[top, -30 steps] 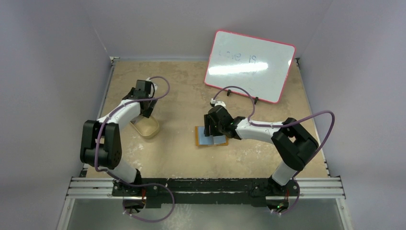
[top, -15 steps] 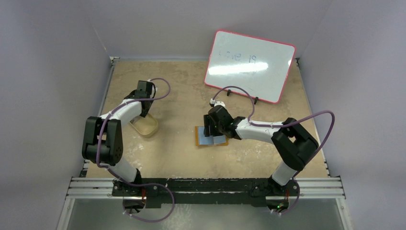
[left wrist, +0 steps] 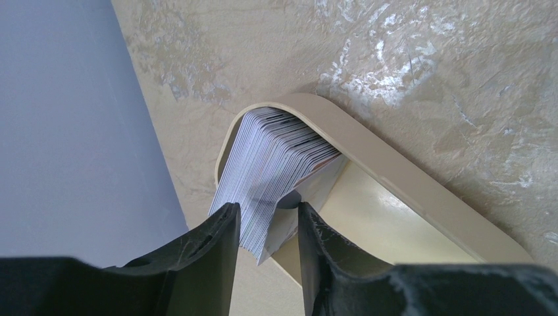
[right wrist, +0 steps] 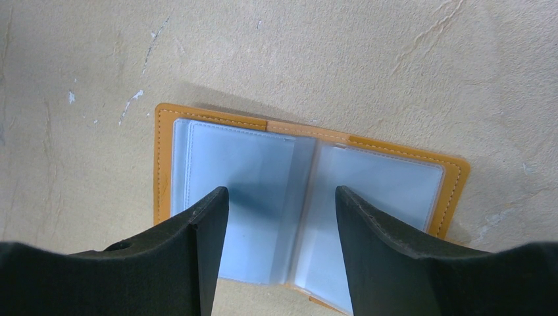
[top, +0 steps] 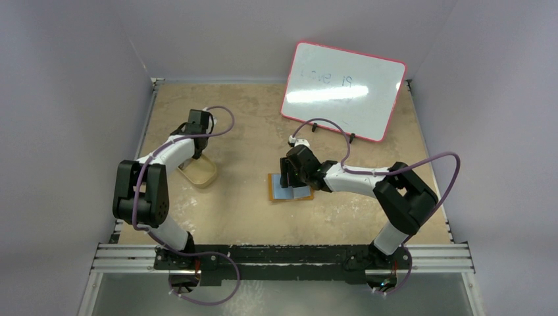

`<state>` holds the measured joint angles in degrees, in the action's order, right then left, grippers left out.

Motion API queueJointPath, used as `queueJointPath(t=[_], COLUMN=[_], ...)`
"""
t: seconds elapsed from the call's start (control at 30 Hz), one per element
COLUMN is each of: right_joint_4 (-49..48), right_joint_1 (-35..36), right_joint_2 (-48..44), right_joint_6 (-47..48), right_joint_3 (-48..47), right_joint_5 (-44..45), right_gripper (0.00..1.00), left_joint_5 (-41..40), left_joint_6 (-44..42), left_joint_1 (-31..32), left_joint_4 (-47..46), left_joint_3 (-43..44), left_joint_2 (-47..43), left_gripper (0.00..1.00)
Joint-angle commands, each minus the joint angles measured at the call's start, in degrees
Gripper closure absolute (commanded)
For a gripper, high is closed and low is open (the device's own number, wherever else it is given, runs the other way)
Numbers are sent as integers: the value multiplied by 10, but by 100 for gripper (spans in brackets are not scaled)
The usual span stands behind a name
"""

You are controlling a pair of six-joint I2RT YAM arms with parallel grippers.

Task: Put the credit cards into the card holder
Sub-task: Pick up the credit card from the storage box.

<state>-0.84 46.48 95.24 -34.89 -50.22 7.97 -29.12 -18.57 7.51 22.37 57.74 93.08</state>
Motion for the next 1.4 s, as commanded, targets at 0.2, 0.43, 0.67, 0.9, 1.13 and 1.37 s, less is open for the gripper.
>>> queueJointPath(t=[0.2, 0.43, 0.67, 0.9, 1.13, 1.37], right_joint_4=[27, 25, 25, 29, 37, 77], right_joint_1=[3, 2, 3, 3, 1, -4], right_joint_2=[6, 6, -8, -24, -38, -55], right_joint_6=[-1, 3, 2, 2, 2, 9], right_joint_3=[21, 22, 28, 27, 29, 3], right_joint_5=[-20, -24, -27, -35, -34, -11], right_gripper=[37, 37, 37, 37, 37, 37], left_joint_5=[8, 66, 125, 189, 264, 396], left_joint_6=[-5, 33, 91, 151, 241, 377], left_joint_1=[-5, -5, -5, -5, -5, -5], left_joint_4=[4, 73, 143, 164, 170, 127], left_joint_3=[37, 69, 99, 113, 130, 129], left_joint_2=[-16, -31, -62, -96, -116, -138], left_gripper=[79, 88, 100, 100, 100, 100])
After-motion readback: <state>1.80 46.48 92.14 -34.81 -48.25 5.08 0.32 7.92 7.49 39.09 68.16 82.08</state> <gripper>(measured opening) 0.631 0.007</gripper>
